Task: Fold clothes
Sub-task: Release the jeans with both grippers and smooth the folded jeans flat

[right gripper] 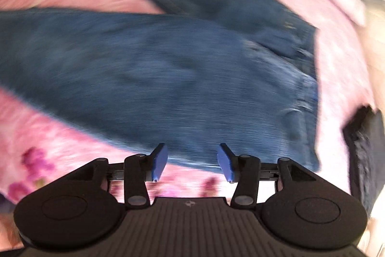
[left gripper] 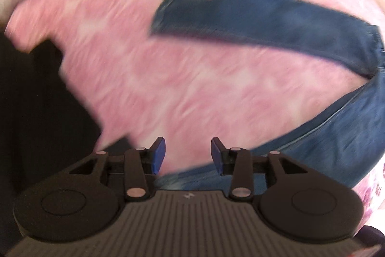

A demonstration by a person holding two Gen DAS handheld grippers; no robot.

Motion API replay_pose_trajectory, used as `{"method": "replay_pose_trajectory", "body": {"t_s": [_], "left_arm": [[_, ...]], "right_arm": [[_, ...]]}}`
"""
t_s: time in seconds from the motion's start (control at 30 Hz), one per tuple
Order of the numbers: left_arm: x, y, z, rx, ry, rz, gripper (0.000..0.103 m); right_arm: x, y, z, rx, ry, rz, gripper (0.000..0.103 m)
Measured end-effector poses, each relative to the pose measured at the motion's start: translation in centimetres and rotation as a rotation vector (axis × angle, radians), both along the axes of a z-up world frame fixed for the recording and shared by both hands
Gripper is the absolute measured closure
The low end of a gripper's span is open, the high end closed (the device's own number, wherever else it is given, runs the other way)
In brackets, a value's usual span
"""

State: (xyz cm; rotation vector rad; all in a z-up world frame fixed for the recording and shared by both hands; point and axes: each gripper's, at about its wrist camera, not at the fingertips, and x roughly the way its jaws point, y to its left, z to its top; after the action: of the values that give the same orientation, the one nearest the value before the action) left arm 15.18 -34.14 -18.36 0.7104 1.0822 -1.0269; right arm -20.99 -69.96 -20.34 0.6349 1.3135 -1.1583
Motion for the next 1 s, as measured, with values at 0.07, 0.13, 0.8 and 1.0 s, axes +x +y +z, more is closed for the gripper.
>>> {"method": "replay_pose_trajectory", "body": {"t_s": [0.07,0.13,0.8,1.0], "left_arm": [[-2.8,-2.3,1.0,-0.049,-0.011,-0.070,0.063],[-6.5,-5.0,1.7,-0.098,-0.012,-0.152,0.063],[-50.9,-27.7,-7.2,-0.089,0.150,-0.734,0.057],[-55.3,-29.9,-9.1,-0.068,0.158,-0.866,0.059]], "right_arm": [[-3.1,-0.7,0.2,-0.022,-0.006,-0.063,0.054],[-6.2,-1.3,0.5,-0.043,-0.013,-0.126,0.054],[-33.2,-6.3,-7.0,0.001,-0.599,-0.394,0.039],[-33.8,-6.3,-5.9,0.001,-0.583,-0.340,0.081]]}}
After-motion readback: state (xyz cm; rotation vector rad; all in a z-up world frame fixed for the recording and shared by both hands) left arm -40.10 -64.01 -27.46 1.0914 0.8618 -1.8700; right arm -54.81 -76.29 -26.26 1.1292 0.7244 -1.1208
